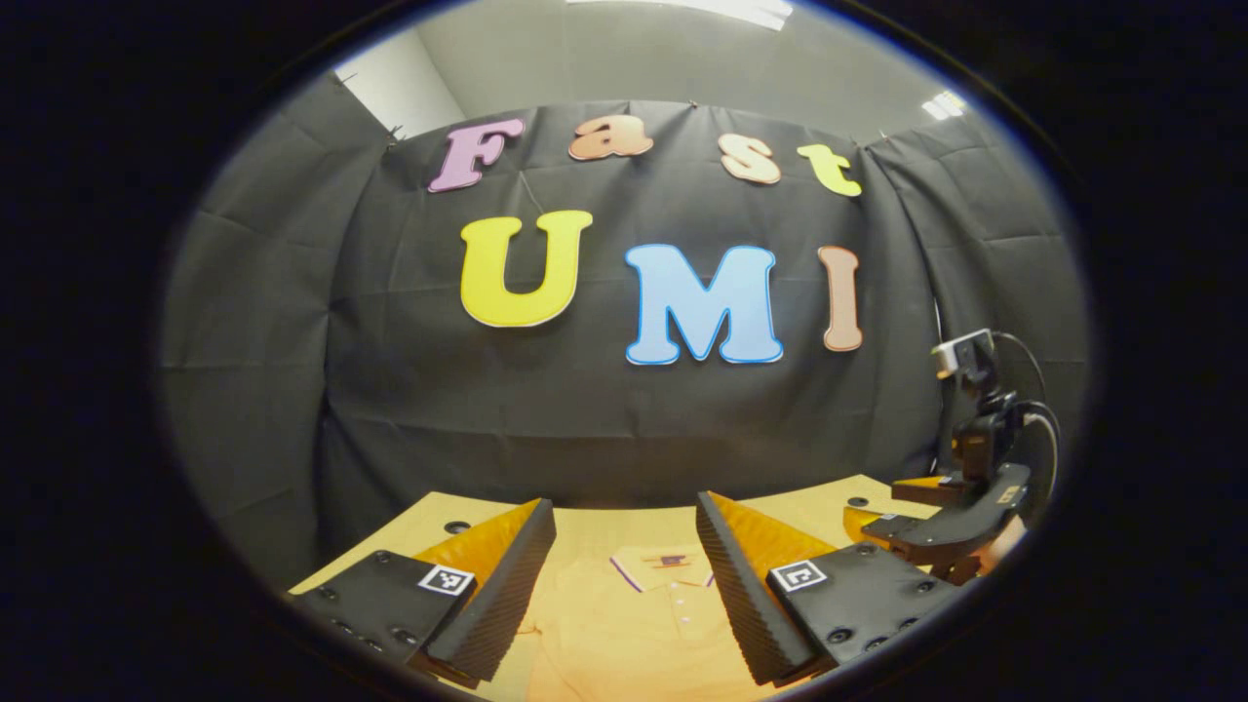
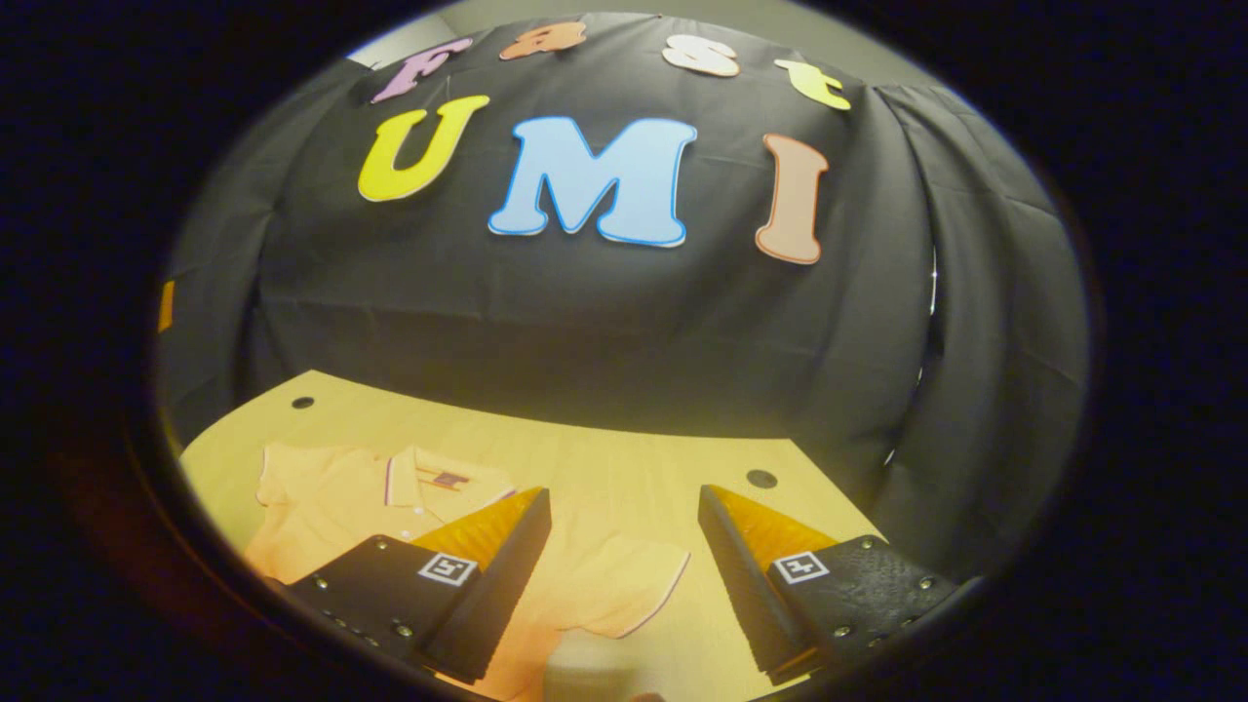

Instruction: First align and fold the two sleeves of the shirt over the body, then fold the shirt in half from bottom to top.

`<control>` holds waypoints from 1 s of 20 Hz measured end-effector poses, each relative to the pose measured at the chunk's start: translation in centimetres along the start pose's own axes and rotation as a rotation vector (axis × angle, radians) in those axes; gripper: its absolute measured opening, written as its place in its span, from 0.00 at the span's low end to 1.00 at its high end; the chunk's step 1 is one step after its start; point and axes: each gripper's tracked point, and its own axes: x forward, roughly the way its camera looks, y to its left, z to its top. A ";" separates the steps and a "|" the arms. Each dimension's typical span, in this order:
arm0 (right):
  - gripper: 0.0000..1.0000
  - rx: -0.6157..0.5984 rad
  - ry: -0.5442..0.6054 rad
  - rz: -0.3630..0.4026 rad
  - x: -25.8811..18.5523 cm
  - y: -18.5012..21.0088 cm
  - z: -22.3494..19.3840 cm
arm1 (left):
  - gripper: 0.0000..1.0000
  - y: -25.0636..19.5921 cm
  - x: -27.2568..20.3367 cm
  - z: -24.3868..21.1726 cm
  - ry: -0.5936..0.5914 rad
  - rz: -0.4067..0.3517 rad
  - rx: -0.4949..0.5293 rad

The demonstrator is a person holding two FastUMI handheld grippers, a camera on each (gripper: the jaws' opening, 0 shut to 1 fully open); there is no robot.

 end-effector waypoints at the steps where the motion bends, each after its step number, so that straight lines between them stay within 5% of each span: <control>1: 0.95 0.009 0.025 -0.005 0.8 -0.2 -0.6 | 0.94 0.0 0.2 0.1 0.001 0.002 0.001; 20: 0.95 0.148 0.365 -0.064 11.2 -3.6 -11.4 | 0.96 -0.3 1.7 -0.4 0.039 0.032 0.010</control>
